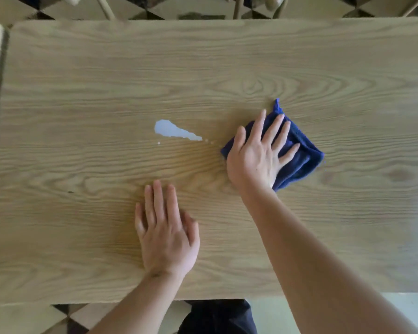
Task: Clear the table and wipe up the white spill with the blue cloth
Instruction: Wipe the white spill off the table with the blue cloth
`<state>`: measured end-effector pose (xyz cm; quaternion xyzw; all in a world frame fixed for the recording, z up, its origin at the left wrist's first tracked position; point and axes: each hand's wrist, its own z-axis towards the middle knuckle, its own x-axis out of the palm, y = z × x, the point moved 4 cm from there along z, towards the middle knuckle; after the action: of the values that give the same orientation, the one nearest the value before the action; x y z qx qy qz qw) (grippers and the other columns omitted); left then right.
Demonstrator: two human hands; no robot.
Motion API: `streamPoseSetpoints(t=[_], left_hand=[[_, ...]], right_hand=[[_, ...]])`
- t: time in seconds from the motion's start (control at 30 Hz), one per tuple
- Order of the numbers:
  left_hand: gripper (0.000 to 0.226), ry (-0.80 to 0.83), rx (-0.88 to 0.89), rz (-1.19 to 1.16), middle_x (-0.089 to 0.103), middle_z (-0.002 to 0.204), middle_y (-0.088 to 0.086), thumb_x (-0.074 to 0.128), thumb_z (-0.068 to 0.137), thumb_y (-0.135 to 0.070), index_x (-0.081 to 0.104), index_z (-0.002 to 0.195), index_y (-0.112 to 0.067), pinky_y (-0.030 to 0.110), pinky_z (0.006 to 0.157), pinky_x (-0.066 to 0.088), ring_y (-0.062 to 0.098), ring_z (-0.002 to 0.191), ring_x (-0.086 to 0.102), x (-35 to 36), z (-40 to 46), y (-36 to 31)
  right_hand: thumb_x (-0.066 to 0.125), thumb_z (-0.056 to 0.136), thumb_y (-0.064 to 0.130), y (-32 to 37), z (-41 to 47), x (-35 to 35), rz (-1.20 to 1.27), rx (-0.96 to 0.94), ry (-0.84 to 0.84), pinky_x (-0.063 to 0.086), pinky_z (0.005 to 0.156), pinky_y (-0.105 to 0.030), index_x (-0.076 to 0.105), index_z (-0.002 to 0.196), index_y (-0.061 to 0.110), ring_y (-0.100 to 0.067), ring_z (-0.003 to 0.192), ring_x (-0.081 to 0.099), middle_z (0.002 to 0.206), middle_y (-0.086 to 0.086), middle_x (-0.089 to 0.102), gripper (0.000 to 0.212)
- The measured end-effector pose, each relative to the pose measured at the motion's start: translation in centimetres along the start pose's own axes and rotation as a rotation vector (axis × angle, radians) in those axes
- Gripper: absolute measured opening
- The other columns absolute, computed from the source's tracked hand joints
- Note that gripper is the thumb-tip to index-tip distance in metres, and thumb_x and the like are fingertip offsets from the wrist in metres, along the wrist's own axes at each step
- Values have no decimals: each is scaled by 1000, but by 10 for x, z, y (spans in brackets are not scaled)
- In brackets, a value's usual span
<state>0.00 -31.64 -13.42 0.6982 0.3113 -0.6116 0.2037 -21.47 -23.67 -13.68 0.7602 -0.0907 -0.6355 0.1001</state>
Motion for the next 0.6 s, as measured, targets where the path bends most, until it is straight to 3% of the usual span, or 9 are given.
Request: streamPoseSetpoints(t=[0.47, 0.6], left_hand=[[72, -10, 15, -9, 22, 164, 14, 39, 88, -38, 31, 153, -9, 52, 122, 19, 30, 153, 20, 1, 5, 1], [71, 7, 3, -14, 21, 165, 13, 39, 88, -38, 32, 153, -10, 52, 122, 18, 29, 153, 18, 1, 4, 3]], right_hand=[[11, 98, 51, 70, 108, -3, -92, -358, 43, -4, 120, -57, 8, 157, 15, -19, 153, -4, 166, -1, 1, 70], [16, 100, 44, 68, 98, -3, -199, -589, 90, -1, 120, -59, 12, 157, 18, -20, 153, -1, 166, 1, 4, 63]])
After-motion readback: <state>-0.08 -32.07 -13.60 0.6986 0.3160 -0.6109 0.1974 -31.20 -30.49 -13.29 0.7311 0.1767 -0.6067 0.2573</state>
